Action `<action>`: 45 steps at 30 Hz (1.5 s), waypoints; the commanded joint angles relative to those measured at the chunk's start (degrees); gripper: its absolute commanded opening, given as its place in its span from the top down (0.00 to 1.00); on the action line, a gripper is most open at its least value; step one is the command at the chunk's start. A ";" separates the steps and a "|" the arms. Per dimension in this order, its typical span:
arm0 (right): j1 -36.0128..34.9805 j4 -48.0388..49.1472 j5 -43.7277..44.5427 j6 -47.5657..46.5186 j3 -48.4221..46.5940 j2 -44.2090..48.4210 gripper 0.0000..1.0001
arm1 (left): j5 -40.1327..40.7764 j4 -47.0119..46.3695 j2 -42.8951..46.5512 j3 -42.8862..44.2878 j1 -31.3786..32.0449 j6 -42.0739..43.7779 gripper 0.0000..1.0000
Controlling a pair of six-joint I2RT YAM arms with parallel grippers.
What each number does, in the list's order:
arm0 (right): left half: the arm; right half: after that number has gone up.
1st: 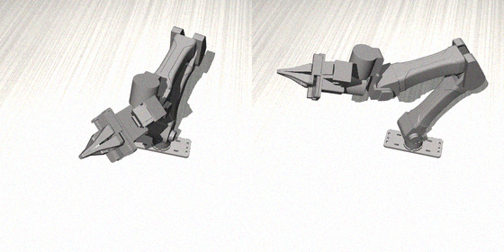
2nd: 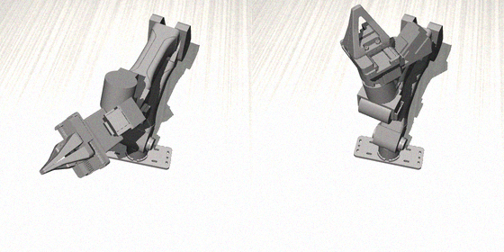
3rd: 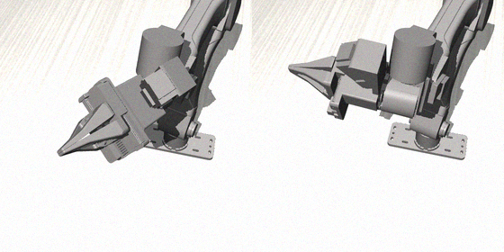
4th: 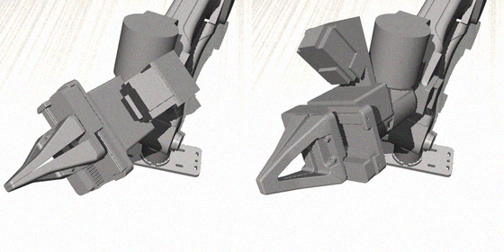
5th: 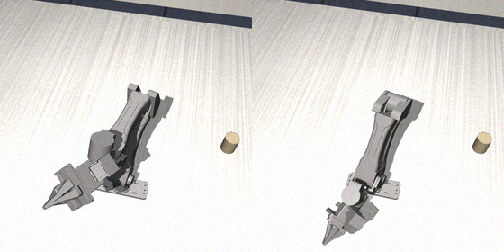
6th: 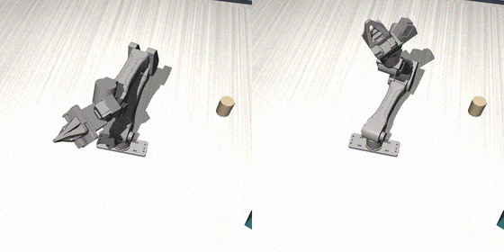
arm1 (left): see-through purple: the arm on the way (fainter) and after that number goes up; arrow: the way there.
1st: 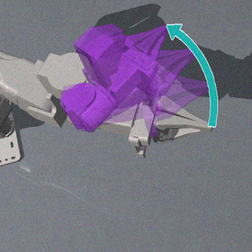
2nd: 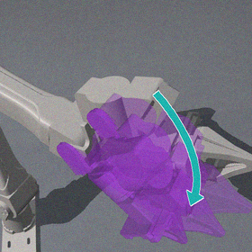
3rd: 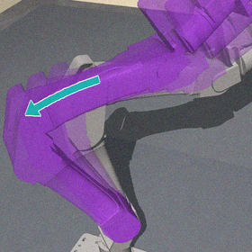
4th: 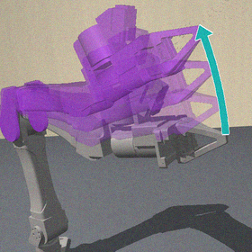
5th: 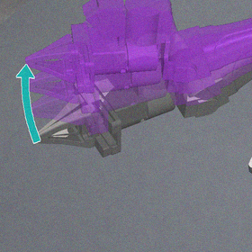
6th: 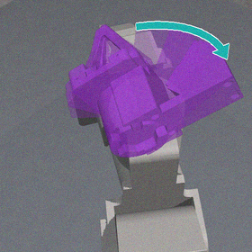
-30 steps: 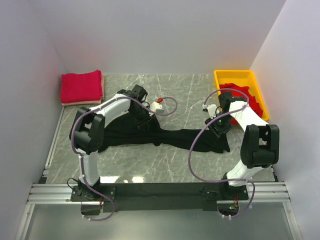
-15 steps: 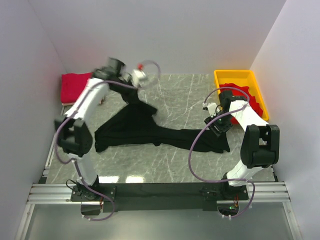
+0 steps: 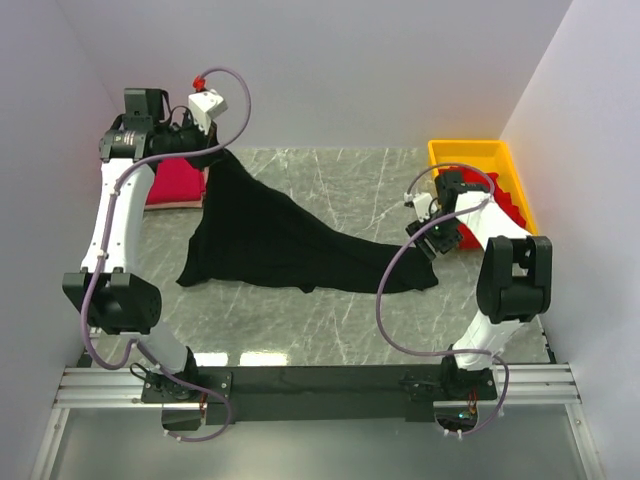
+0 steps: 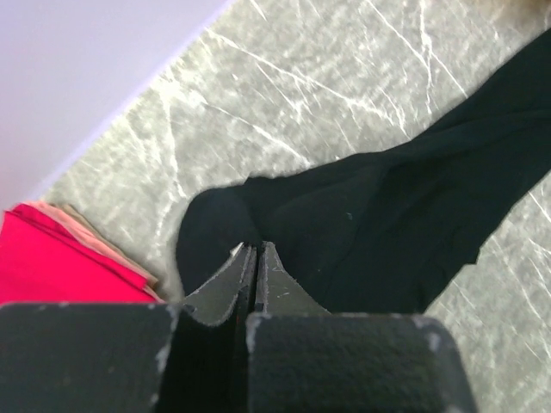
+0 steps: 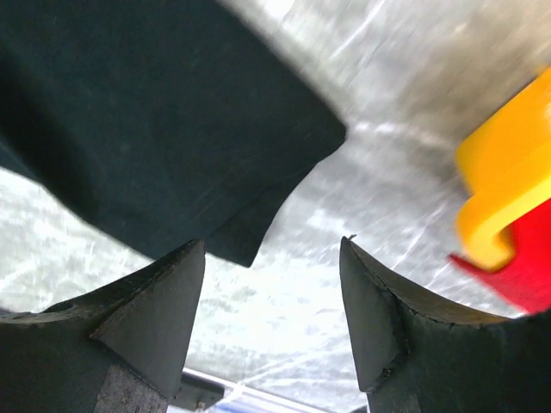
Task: Fold and stack the t-shirts
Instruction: Flatten the tshirt out
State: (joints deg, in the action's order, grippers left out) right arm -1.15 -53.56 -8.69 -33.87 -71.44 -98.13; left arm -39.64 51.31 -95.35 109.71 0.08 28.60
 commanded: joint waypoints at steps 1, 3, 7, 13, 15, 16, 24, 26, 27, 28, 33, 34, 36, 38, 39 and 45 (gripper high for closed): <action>-0.43 1.79 -1.15 1.52 -4.76 -1.45 0.29 | -0.09 -1.92 2.45 -2.56 0.01 -0.56 1.00; -0.70 2.32 -1.07 1.09 -5.64 -2.24 0.29 | 0.44 -2.26 2.63 -3.36 0.01 -0.74 1.00; -2.19 0.58 -1.06 0.38 -8.79 -5.57 0.30 | 2.37 -3.85 2.98 -5.91 0.01 -1.18 1.00; -3.95 -7.41 -5.63 -1.37 -11.09 -8.39 0.39 | 2.90 -3.32 1.40 -4.86 0.01 -1.44 1.00; -4.04 -9.27 -7.83 -2.43 -10.74 -8.05 0.40 | 3.16 -3.32 1.40 -5.03 0.01 -1.35 0.99; -4.39 -10.33 -8.44 -3.56 -10.22 -7.35 0.40 | 3.25 -3.32 1.57 -5.38 0.01 -1.44 1.00; -10.01 -4.90 -3.37 -4.81 3.40 5.48 0.39 | 3.08 -3.06 1.92 -6.96 0.01 -1.35 1.00; -11.24 -1.73 -1.25 -3.84 6.03 6.02 0.38 | 3.25 -3.23 1.92 -7.23 0.01 -1.44 1.00; -12.46 -0.85 -0.46 -3.49 6.57 6.02 0.38 | 3.25 -3.23 1.92 -7.14 0.01 -1.44 1.00; -13.08 1.16 1.46 -2.44 7.36 5.84 0.37 | 3.34 -3.06 1.58 -6.79 0.01 -1.44 1.00; -16.16 5.92 6.92 -1.03 9.12 3.47 0.38 | 4.13 -2.62 1.05 -6.00 0.01 -0.92 0.99; -16.78 6.97 7.54 -0.50 9.30 2.60 0.38 | 4.22 -2.70 0.96 -6.00 0.01 -0.83 1.00; -17.04 7.85 8.60 0.20 9.30 2.06 0.40 | 4.48 -2.79 0.87 -6.26 0.01 -0.65 0.99; -17.40 8.73 10.08 0.47 9.39 1.71 0.45 | 4.66 -3.06 0.96 -6.79 0.01 -0.74 1.00; -17.31 8.74 10.36 0.47 9.39 1.62 0.47 | 4.66 -3.14 0.96 -7.05 0.01 -0.65 0.99; -17.40 9.18 10.89 0.29 9.74 2.85 0.74 | 4.75 -3.50 0.60 -7.67 -1.66 -0.83 1.00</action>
State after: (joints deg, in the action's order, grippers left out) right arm -18.13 -45.87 0.56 -33.98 -62.00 -96.92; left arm -34.81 49.98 -95.04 102.35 -0.89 27.77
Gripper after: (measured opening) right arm 0.281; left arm 0.021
